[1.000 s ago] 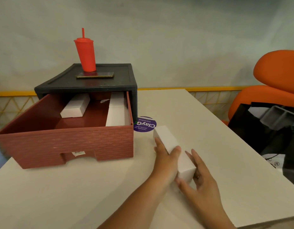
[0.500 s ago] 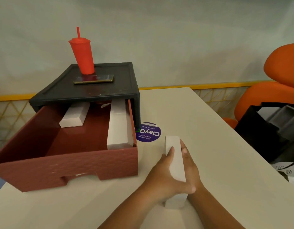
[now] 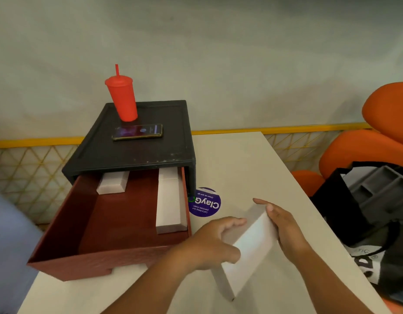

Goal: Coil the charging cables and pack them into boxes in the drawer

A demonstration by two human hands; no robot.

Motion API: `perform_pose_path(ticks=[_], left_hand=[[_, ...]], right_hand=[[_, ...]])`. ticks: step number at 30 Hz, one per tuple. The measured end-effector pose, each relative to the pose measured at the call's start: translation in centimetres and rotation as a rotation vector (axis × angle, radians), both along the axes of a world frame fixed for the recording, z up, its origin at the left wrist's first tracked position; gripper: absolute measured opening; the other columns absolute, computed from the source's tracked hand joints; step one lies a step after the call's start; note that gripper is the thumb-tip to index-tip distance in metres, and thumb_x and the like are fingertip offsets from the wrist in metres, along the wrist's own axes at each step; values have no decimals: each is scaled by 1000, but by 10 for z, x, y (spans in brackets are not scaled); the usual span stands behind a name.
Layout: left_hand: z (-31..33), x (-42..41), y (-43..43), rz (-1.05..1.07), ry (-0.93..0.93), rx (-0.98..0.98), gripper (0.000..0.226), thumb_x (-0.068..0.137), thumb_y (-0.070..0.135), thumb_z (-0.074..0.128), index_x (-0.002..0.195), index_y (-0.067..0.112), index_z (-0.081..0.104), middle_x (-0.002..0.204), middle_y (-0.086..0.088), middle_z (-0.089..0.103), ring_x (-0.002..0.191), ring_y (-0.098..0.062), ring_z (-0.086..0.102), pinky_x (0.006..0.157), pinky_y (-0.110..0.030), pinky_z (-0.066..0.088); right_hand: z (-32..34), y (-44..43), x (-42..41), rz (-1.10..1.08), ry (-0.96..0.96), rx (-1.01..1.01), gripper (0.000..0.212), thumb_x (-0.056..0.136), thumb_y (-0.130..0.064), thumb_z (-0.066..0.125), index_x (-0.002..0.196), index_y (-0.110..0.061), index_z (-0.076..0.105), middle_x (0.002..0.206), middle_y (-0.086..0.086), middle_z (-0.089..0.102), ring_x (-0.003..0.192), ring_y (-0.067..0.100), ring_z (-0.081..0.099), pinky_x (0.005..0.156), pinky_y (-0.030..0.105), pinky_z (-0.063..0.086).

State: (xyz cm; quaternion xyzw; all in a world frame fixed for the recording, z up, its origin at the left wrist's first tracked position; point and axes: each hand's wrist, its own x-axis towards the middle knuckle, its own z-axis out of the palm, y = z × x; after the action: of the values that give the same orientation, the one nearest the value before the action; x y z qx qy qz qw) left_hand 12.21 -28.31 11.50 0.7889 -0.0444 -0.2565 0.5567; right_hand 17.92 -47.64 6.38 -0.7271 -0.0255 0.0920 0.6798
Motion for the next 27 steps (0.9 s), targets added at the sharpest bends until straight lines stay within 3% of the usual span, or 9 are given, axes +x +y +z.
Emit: perform_pose_path(ticks=[4,6,9,13,18,21,23,25,27], left_hand=[[34,5,20,22,43,-90,61,65,5,63,113,42,58,115,10,62,104,-14,61,90,-28,49],[42,6,30,118,31,-155,57,63,3,63,113,31,63,115,0,66,101,-17,64,83,-27,52],[48,4,48,380,-15,-257,43,78,-5,63,110,24,62,106,4,68,88,-8,67,68,-20,51],[41,-3,65,804,-75,-252,31,88,22,61,116,33,55,108,6,58,94,-14,61,76,-29,53],[31,-14,99,1039,-186,-55,24,96,41,38,119,36,41,100,8,49,86,-8,50,59,-20,42],[27,-15,138,1116,-216,-15,25,95,40,42,116,28,48,102,2,56,87,-11,54,63,-24,46],[27,-14,168,1130,-217,2,18,91,36,52,106,26,54,98,2,60,84,-12,58,63,-25,48],[27,-11,197,1080,-220,63,10,86,33,62,93,29,57,92,4,63,80,-11,59,64,-26,49],[26,-4,221,987,-229,152,9,82,33,67,86,30,59,84,9,63,75,-6,58,61,-20,45]], right_hand=[[39,5,2,107,48,-43,53,61,-69,49,107,-45,62,114,-1,63,103,22,59,86,41,51],[52,14,4,79,45,-47,49,62,-69,48,104,-48,62,115,-3,60,104,23,57,85,42,50],[61,37,8,-11,27,-25,35,73,-58,46,99,-44,63,112,-2,60,102,23,56,78,36,47],[61,72,11,-97,28,12,21,94,-39,45,109,-31,58,108,-2,59,90,14,55,71,30,45],[60,132,-1,-24,60,25,19,95,-39,41,111,-34,49,99,-7,55,87,12,53,63,23,45],[55,165,-3,58,142,28,21,92,-32,51,112,-28,52,104,-2,59,93,15,57,65,25,51],[51,182,0,157,210,8,14,88,-20,60,101,-17,59,100,4,64,89,18,62,70,30,52],[46,196,4,325,225,-128,8,82,-17,67,89,-15,64,95,6,67,87,19,64,79,35,52],[45,214,6,523,199,-314,12,80,-27,70,90,-23,66,97,-2,69,92,15,65,86,34,52]])
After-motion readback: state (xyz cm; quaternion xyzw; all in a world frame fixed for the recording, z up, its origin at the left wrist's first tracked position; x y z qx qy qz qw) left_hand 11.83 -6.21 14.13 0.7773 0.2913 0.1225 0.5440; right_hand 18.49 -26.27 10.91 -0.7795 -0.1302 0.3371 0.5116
